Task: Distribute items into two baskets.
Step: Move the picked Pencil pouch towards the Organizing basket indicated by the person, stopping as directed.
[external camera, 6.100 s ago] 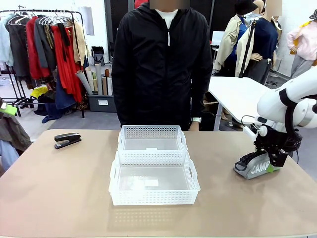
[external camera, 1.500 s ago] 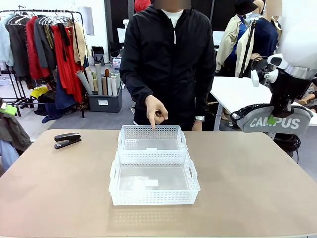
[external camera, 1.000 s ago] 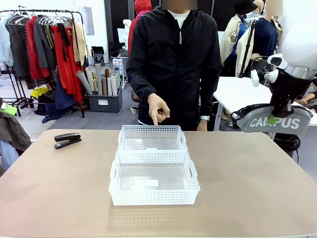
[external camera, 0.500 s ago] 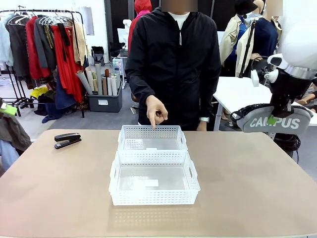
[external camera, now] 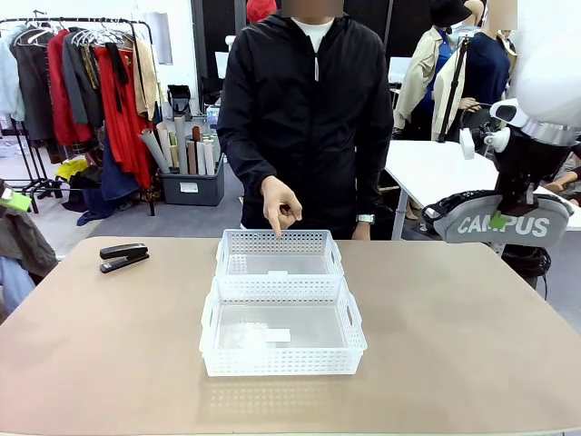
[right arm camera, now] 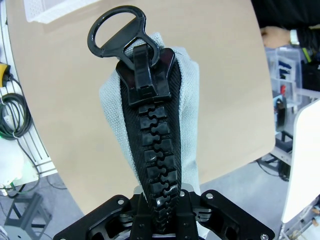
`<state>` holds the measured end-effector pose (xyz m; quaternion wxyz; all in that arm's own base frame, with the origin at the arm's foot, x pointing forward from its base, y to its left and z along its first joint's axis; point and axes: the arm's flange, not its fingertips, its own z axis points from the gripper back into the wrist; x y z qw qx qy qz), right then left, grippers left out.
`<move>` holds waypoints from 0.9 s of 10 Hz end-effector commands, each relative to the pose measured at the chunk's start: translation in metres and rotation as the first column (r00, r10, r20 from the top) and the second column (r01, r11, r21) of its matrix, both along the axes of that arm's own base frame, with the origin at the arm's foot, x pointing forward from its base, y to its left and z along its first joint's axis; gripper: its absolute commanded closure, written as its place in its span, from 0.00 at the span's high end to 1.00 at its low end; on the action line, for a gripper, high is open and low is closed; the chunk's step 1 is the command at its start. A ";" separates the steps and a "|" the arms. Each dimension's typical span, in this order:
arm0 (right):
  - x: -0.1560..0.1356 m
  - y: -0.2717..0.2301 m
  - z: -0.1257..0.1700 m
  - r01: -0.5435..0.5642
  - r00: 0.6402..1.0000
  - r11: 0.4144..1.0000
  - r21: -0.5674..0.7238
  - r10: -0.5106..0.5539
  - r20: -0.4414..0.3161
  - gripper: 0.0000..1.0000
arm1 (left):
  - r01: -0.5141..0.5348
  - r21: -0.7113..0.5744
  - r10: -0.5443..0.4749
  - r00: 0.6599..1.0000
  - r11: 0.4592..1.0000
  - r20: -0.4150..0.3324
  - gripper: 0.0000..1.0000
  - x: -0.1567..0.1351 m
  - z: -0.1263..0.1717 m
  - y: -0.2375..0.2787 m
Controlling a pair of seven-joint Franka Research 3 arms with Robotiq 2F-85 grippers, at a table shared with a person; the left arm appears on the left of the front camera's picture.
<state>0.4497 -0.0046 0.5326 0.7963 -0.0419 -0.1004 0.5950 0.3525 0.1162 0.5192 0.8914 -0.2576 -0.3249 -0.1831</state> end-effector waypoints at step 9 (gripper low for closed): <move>0.034 0.043 -0.008 0.026 0.998 0.998 0.058 -0.030 0.064 0.00 | 0.000 0.000 0.000 1.000 1.000 0.000 1.00 0.000 0.000 0.000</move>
